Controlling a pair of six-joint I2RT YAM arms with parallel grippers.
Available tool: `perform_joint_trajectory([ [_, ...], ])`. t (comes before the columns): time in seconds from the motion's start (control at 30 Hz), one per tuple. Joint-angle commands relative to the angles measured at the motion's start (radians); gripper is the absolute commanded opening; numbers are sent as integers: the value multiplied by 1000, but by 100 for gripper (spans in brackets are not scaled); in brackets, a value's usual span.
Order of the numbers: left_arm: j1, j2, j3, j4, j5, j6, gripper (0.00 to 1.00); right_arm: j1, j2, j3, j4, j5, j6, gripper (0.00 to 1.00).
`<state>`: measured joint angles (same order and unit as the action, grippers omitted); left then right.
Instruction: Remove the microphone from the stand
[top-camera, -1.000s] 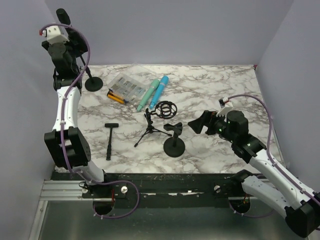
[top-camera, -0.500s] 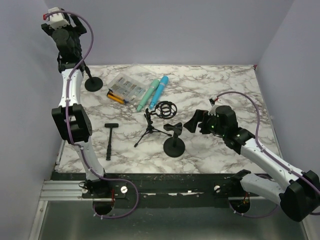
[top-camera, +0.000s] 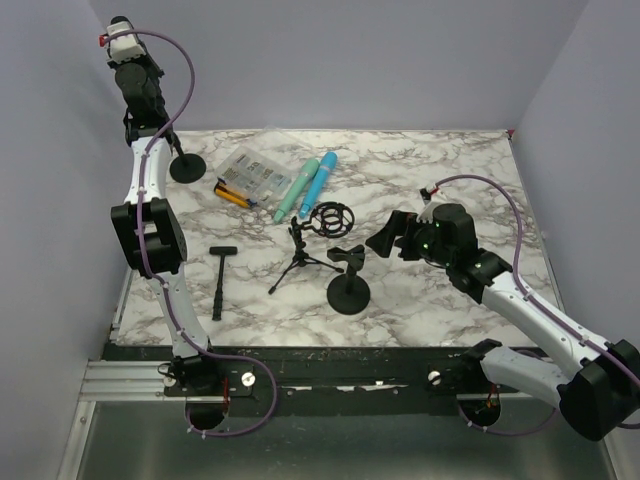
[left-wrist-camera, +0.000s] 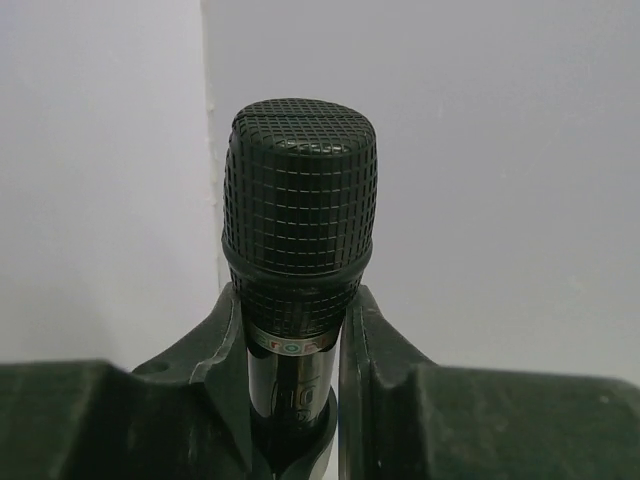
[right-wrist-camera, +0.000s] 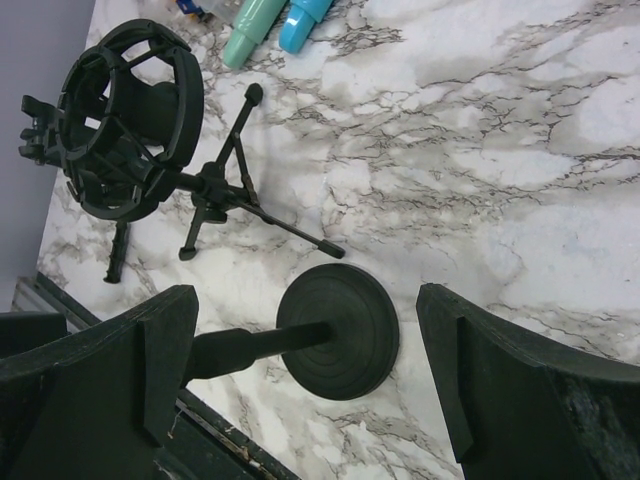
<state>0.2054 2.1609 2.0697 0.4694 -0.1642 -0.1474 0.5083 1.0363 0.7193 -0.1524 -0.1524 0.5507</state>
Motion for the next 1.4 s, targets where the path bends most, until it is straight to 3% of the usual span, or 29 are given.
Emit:
perform_joint_trajectory([
  [0.0, -4, -34, 49, 40, 3, 36, 4, -7, -12, 46, -28, -5, 7, 100],
  [0.07, -6, -59, 42, 31, 3, 55, 0, -8, -16, 49, -37, -1, 4, 100],
  [0.43, -45, -260, -11, -68, -48, 130, 0, -7, -47, 76, -104, 9, -24, 100],
  [0.73, -195, -460, -100, -153, -61, 222, 0, -8, -102, 99, -160, 30, -44, 100],
  [1.03, -427, -615, -253, -83, 312, 120, 0, -8, -227, 126, -239, 62, -32, 100],
  [1.23, -617, -563, -236, -93, 452, 68, 0, -8, -325, 135, -281, 82, -10, 100],
  [1.37, -766, -497, -221, -124, 505, 126, 0, -7, -372, 139, -306, 106, 2, 100],
])
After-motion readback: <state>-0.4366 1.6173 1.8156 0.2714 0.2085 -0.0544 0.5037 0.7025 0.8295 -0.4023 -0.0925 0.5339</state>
